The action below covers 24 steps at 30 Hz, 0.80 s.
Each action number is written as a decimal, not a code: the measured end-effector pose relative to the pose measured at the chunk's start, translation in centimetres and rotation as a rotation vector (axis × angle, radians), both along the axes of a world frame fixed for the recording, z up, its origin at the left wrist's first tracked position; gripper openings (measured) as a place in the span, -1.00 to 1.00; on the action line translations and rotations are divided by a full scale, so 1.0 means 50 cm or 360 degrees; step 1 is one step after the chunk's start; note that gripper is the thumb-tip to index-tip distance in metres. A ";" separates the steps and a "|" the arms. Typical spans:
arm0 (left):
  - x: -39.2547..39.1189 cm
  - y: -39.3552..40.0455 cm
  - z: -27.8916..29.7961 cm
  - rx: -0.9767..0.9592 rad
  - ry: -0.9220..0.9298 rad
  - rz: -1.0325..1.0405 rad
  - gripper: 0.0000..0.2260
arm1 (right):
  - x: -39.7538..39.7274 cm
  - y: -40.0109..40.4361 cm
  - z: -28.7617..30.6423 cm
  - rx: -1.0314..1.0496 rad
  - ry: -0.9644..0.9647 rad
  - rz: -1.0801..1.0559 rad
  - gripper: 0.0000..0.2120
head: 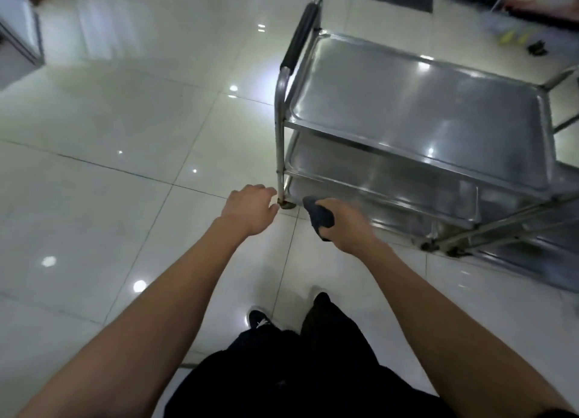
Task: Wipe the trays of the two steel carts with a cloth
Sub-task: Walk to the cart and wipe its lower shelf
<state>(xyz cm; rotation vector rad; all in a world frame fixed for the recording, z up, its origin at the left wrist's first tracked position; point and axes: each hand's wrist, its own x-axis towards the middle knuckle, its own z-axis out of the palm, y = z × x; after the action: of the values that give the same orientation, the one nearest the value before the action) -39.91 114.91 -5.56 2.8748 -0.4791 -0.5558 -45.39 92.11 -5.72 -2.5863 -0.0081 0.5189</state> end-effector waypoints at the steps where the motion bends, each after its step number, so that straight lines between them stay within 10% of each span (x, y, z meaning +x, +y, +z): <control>1: 0.009 0.023 0.005 -0.0007 -0.0018 0.0042 -0.61 | 0.022 0.031 0.013 -0.0006 -0.0012 0.0040 -0.49; 9: 0.060 0.195 0.014 -0.0060 -0.0036 0.0378 -0.60 | 0.195 0.237 0.025 0.0032 -0.0026 0.0335 -0.47; 17: 0.213 0.340 0.004 0.0084 -0.0008 0.0560 -0.60 | 0.414 0.399 -0.007 0.0196 -0.0012 0.0560 -0.89; 24: 0.358 0.463 0.003 0.0095 0.0017 0.0783 -0.61 | 0.616 0.497 -0.022 0.0193 0.0035 0.0698 -0.62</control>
<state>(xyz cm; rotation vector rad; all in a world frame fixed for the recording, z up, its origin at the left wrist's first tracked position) -22.01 138.04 -5.40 2.8827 0.2510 -0.5009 -14.58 116.97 -6.84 -2.4596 -0.5912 0.6775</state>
